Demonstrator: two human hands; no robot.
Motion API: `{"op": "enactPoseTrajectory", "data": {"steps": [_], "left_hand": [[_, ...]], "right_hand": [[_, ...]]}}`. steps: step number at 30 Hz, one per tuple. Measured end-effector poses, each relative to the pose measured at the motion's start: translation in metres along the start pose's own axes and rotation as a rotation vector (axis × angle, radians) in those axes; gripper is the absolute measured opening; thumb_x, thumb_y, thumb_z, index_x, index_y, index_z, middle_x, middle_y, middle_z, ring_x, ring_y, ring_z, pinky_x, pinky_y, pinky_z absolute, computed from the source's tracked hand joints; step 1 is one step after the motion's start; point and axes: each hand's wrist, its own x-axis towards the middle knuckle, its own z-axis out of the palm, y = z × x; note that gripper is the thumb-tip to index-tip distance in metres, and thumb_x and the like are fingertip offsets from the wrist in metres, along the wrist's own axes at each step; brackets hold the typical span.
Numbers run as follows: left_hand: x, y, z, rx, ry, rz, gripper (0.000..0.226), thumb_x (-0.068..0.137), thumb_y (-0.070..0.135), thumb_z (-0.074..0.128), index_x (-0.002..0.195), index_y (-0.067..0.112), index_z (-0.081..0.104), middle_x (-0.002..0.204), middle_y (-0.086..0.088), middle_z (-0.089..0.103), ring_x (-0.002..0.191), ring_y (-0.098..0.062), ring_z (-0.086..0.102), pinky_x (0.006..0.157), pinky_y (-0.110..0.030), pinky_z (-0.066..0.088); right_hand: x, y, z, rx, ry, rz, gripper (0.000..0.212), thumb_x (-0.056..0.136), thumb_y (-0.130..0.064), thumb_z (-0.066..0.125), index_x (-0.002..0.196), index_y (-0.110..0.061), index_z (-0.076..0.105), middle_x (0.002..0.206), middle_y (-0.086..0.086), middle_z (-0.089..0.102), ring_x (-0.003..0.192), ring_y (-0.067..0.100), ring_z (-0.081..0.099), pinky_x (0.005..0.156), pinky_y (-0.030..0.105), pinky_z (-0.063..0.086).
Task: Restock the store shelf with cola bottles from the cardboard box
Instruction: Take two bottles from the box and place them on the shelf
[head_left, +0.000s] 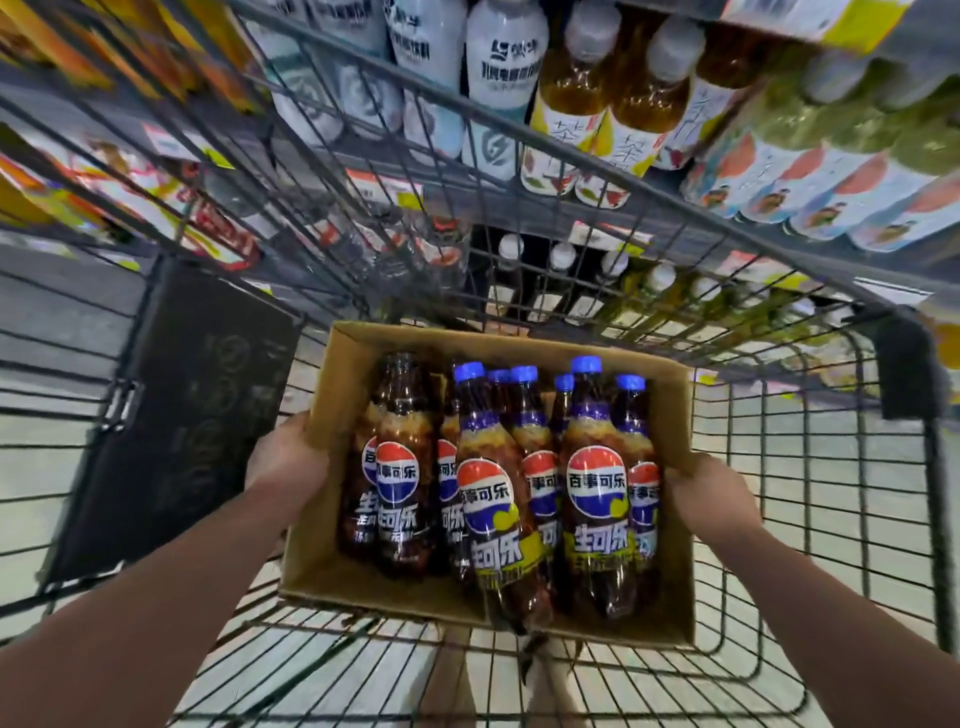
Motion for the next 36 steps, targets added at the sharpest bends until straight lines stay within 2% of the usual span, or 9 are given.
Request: {"op": "enactPoseTrajectory", "data": {"steps": [7,11,16,18,20,22,24,30,36], "left_hand": [[0.004,-0.005,0.007,-0.094,-0.064,-0.028,0.034,0.082,0.011,0.055,0.116,0.015,0.058,0.105,-0.016,0.065,0.094,-0.035,0.060,0.076,-0.035,0.046],[-0.016,0.006,-0.001,-0.180,-0.180,-0.106,0.059,0.081,0.023,0.063,0.134,0.016,0.037,0.122,-0.016,0.058,0.107,-0.036,0.057,0.089,-0.045,0.049],[-0.075,0.036,-0.024,-0.220,0.008,0.123,0.063,0.086,0.021,0.062,0.141,0.018,0.032,0.144,-0.010,0.038,0.116,-0.026,0.053,0.103,-0.040,0.042],[-0.100,0.050,-0.028,-0.288,-0.036,0.176,0.061,0.086,0.019,0.062,0.141,0.020,0.035,0.142,-0.006,0.040,0.084,-0.005,0.056,0.083,-0.012,0.047],[-0.118,0.062,-0.023,-0.307,-0.124,0.180,0.059,0.085,0.022,0.063,0.139,0.024,0.037,0.139,0.001,0.041,0.069,0.002,0.050,0.056,-0.002,0.046],[-0.132,0.070,-0.017,-0.291,-0.208,0.168,0.061,0.082,0.027,0.066,0.137,0.024,0.038,0.135,0.003,0.041,0.090,-0.007,0.057,0.076,-0.019,0.054],[-0.139,0.073,-0.008,-0.279,-0.269,0.140,0.067,0.079,0.029,0.070,0.137,0.019,0.038,0.133,-0.004,0.044,0.112,-0.018,0.050,0.097,-0.033,0.044],[-0.135,0.069,0.025,-0.395,-0.415,0.065,0.082,0.069,0.025,0.080,0.136,0.011,0.036,0.120,-0.005,0.049,0.103,-0.011,0.044,0.097,-0.030,0.040],[-0.127,0.074,0.062,-0.498,-0.398,-0.030,0.077,0.058,0.028,0.086,0.122,0.016,0.044,0.107,0.003,0.059,0.097,-0.015,0.059,0.087,-0.030,0.047]], "right_hand": [[0.000,0.002,0.004,0.007,0.009,0.020,0.030,0.092,-0.026,0.047,0.110,-0.006,0.059,0.112,0.023,0.064,0.104,0.039,0.059,0.077,0.035,0.042],[-0.012,-0.001,-0.008,0.107,-0.009,0.041,0.048,0.091,-0.031,0.051,0.132,-0.008,0.045,0.125,0.022,0.059,0.114,0.038,0.055,0.091,0.039,0.044],[-0.053,-0.009,-0.038,0.255,0.075,-0.160,0.050,0.088,-0.033,0.057,0.133,-0.018,0.045,0.128,0.013,0.058,0.115,0.030,0.057,0.097,0.045,0.046],[-0.072,-0.012,-0.041,0.255,0.036,-0.243,0.049,0.085,-0.036,0.060,0.130,-0.020,0.049,0.125,0.007,0.059,0.113,0.025,0.057,0.097,0.045,0.047],[-0.085,-0.018,-0.034,0.240,-0.039,-0.294,0.051,0.083,-0.039,0.063,0.129,-0.021,0.049,0.126,0.004,0.054,0.114,0.023,0.056,0.098,0.044,0.047],[-0.090,-0.028,-0.022,0.193,-0.118,-0.284,0.058,0.079,-0.041,0.066,0.130,-0.022,0.047,0.129,0.001,0.048,0.115,0.021,0.054,0.100,0.039,0.045],[-0.085,-0.036,-0.006,0.168,-0.154,-0.221,0.070,0.074,-0.045,0.071,0.132,-0.018,0.042,0.133,0.005,0.044,0.118,0.022,0.051,0.101,0.037,0.042],[-0.062,-0.043,0.027,0.194,-0.115,-0.052,0.101,0.061,-0.047,0.080,0.138,-0.011,0.027,0.141,0.013,0.036,0.131,0.030,0.039,0.108,0.043,0.036],[-0.064,-0.046,0.041,0.203,-0.030,-0.031,0.096,0.063,-0.040,0.078,0.138,-0.008,0.027,0.139,0.014,0.035,0.129,0.034,0.036,0.107,0.042,0.033]]}}
